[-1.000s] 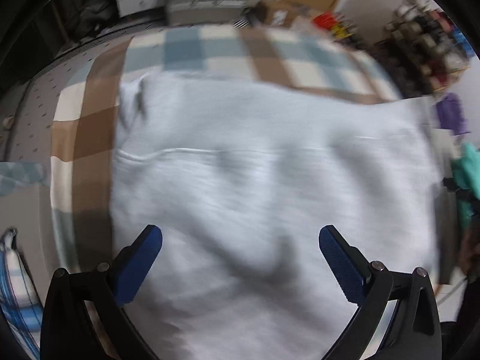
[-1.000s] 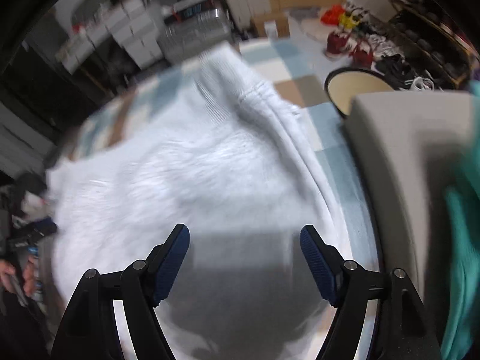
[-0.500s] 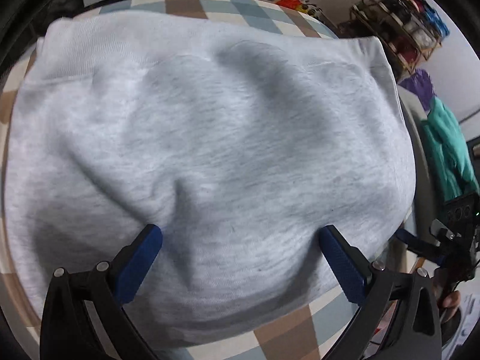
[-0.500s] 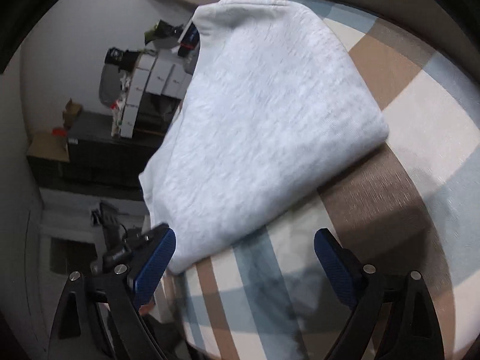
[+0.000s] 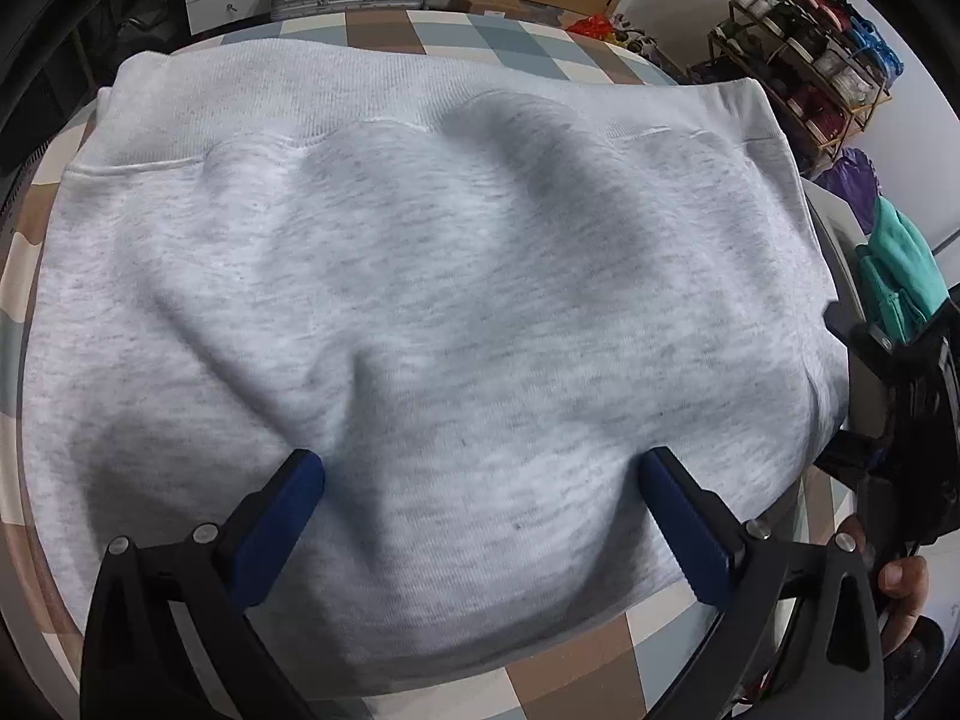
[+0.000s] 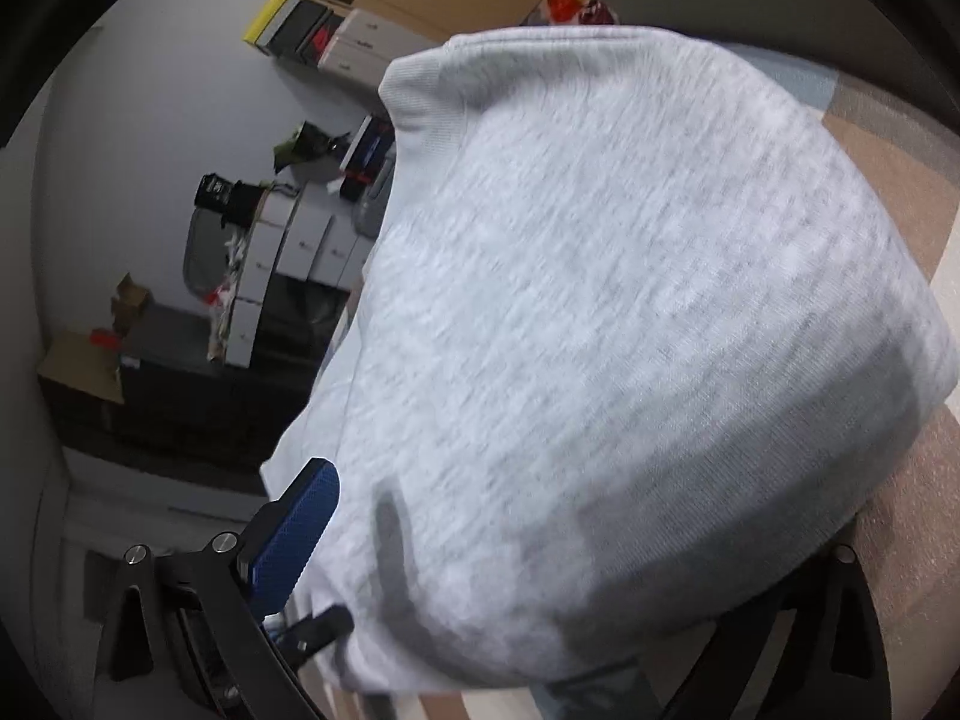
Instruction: Fold large clothes
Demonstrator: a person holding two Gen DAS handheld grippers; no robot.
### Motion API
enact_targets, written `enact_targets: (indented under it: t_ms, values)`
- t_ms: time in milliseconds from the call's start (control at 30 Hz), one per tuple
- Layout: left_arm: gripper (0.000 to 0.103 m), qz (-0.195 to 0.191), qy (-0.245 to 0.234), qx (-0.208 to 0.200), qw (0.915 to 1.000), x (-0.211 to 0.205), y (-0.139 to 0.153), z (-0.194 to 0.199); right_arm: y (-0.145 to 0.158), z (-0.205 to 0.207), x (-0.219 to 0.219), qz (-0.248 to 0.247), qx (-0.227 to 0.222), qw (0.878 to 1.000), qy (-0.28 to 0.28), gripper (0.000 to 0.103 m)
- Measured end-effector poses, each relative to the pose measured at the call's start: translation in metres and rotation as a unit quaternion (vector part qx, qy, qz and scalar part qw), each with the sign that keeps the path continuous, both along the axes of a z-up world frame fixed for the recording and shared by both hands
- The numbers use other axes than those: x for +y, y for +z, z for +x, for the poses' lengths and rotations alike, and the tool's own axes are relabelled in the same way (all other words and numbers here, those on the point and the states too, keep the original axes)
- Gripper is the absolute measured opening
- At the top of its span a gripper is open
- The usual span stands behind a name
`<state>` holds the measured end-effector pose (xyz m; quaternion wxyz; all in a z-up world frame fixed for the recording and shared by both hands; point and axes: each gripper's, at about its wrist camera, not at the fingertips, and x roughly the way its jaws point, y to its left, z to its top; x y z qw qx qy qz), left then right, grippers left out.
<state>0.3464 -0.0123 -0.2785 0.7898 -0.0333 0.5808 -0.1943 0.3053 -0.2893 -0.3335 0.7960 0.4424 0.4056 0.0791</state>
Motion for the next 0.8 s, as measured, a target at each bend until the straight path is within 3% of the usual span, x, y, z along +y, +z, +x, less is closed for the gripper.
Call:
enact_targets:
  t_ms: [33, 67, 100, 133, 200, 367, 567, 667, 800]
  values:
    - [0.102, -0.001, 0.002, -0.004, 1.0, -0.001, 0.0, -0.004, 0.001, -0.002, -0.002, -0.001, -0.008, 1.0, -0.009, 0.078]
    - [0.102, -0.002, 0.006, -0.007, 1.0, -0.006, 0.0, -0.011, 0.001, -0.006, -0.006, 0.005, -0.027, 1.0, -0.014, 0.048]
    - [0.102, -0.001, 0.007, -0.012, 0.9999, -0.008, 0.0, -0.015, 0.002, -0.012, -0.012, 0.008, -0.044, 0.999, -0.019, 0.031]
    - [0.102, 0.002, 0.006, -0.018, 0.9998, -0.01, 0.0, -0.02, 0.001, -0.015, -0.016, 0.01, -0.055, 0.998, -0.015, 0.024]
    - [0.103, 0.011, 0.0, -0.029, 0.9995, -0.013, 0.001, -0.028, 0.003, -0.021, -0.018, -0.008, -0.072, 0.997, 0.003, 0.023]
    - [0.102, 0.009, -0.017, -0.027, 0.9994, -0.02, 0.0, -0.037, 0.026, -0.038, -0.009, -0.109, -0.106, 0.988, 0.032, 0.021]
    - [0.102, -0.005, -0.043, -0.025, 0.9987, -0.044, 0.002, -0.061, 0.046, -0.061, -0.013, -0.208, -0.109, 0.97, 0.063, 0.02]
    - [0.102, -0.021, -0.051, -0.03, 0.998, -0.059, 0.001, -0.079, 0.065, -0.08, -0.016, -0.268, -0.118, 0.954, 0.063, 0.02]
    - [0.102, -0.035, -0.05, -0.032, 0.9976, -0.07, 0.001, -0.103, 0.075, -0.098, -0.017, -0.305, -0.119, 0.944, 0.053, 0.02]
